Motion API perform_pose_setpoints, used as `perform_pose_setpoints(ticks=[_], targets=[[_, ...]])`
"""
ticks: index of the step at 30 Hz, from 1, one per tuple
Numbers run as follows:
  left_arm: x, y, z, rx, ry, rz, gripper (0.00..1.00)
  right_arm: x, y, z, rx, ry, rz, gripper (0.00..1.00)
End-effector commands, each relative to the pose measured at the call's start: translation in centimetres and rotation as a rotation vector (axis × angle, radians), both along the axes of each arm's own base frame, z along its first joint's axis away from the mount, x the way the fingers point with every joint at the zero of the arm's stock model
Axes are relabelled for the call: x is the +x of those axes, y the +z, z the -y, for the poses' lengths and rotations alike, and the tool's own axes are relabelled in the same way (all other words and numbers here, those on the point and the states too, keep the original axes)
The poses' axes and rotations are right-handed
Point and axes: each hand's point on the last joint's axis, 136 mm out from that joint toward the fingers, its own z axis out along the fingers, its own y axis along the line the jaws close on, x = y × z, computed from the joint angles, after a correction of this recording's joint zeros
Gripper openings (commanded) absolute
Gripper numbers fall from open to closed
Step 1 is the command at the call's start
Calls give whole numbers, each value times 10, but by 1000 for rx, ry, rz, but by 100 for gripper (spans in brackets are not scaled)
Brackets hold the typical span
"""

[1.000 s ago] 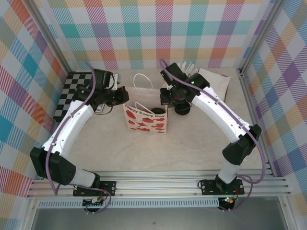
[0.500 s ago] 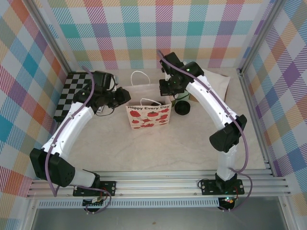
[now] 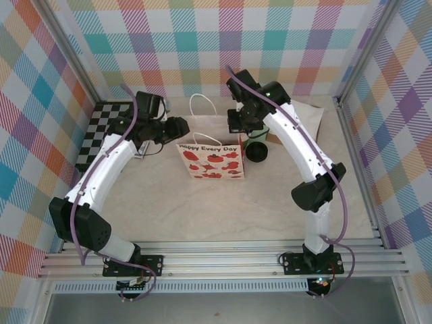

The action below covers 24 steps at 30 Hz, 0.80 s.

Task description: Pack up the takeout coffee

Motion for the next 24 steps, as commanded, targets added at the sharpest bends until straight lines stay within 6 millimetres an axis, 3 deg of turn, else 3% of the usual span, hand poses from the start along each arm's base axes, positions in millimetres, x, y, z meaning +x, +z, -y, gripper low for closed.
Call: perform_pose_setpoints(ticks=[1,6,11,17,24], targets=[[-3,8,-11,58,8,19,51,0,-9,4,-20,-36,-33,10],[-6,-2,-44,211,99,18,69,3,-17,8,-49,-45,-26,14],[-9,8,-54,217,140,91,87,6,-19,3,-37,-20,-14,14],[-11,11,-59,220,152,110,99,10,-17,-3,-19,11,2,10],[-9,8,-63,224,173,100,100,16,-19,-9,-10,14,5,10]])
